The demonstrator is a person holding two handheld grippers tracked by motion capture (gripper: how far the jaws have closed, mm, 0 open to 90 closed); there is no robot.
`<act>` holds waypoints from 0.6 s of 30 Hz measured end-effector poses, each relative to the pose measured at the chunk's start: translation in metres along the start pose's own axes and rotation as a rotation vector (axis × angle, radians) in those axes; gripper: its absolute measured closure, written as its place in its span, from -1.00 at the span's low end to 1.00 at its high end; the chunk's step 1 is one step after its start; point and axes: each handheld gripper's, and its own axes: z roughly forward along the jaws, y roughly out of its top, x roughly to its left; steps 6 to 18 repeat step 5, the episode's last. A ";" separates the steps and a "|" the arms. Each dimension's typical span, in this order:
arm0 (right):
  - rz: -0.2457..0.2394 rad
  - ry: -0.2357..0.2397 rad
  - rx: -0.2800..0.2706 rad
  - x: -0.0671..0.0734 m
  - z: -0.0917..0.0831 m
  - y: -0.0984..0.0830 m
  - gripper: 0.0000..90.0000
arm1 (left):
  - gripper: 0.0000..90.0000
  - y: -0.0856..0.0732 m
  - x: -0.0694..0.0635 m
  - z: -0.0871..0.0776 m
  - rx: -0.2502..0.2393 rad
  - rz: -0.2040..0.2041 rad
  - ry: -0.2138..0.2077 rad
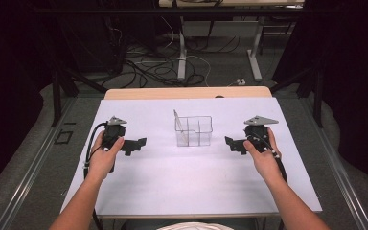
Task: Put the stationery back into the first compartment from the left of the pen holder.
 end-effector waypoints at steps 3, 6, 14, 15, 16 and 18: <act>0.001 -0.015 0.013 -0.003 -0.001 -0.003 -1.00 | -0.93 0.001 0.001 -0.001 -0.005 -0.006 -0.001; -0.003 -0.029 0.025 -0.006 -0.002 -0.005 -1.00 | -0.93 0.001 0.002 0.000 -0.006 -0.007 0.001; -0.003 -0.029 0.025 -0.006 -0.002 -0.005 -1.00 | -0.93 0.001 0.002 0.000 -0.006 -0.007 0.001; -0.003 -0.029 0.025 -0.006 -0.002 -0.005 -1.00 | -0.93 0.001 0.002 0.000 -0.006 -0.007 0.001; -0.003 -0.029 0.025 -0.006 -0.002 -0.005 -1.00 | -0.93 0.001 0.002 0.000 -0.006 -0.007 0.001; -0.003 -0.029 0.025 -0.006 -0.002 -0.005 -1.00 | -0.93 0.001 0.002 0.000 -0.006 -0.007 0.001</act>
